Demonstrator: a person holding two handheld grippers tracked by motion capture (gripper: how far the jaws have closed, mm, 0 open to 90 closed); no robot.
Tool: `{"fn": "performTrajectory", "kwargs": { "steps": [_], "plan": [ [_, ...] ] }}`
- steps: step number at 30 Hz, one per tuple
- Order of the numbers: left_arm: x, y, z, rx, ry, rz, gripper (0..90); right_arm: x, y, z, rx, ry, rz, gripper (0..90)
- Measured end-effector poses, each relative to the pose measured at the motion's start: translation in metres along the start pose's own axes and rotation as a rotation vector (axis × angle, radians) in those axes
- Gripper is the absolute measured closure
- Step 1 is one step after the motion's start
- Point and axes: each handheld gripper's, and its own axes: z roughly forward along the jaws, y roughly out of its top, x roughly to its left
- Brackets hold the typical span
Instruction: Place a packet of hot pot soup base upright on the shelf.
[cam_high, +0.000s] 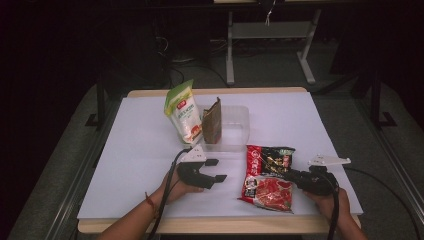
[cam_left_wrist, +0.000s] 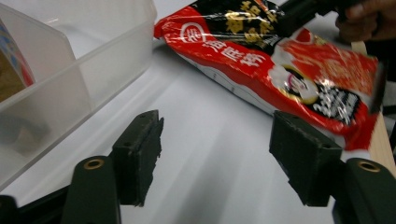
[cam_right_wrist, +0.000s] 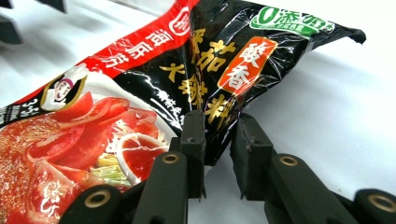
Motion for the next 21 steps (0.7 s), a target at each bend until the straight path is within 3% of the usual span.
{"fn": "performTrajectory", "kwargs": {
  "steps": [5, 12, 21],
  "plan": [
    [0.005, 0.007, 0.008, 0.011, -0.052, -0.050, 32.0, 0.004, -0.003, -0.006, -0.039, -0.006, -0.039, 75.7],
    [0.002, 0.017, 0.035, 0.061, -0.090, -0.066, 26.8, 0.007, -0.006, -0.010, -0.098, 0.003, -0.094, 76.1],
    [0.009, 0.033, 0.068, 0.033, -0.131, -0.148, 25.5, 0.010, -0.007, -0.012, -0.137, 0.016, -0.117, 77.2]
  ]
}}
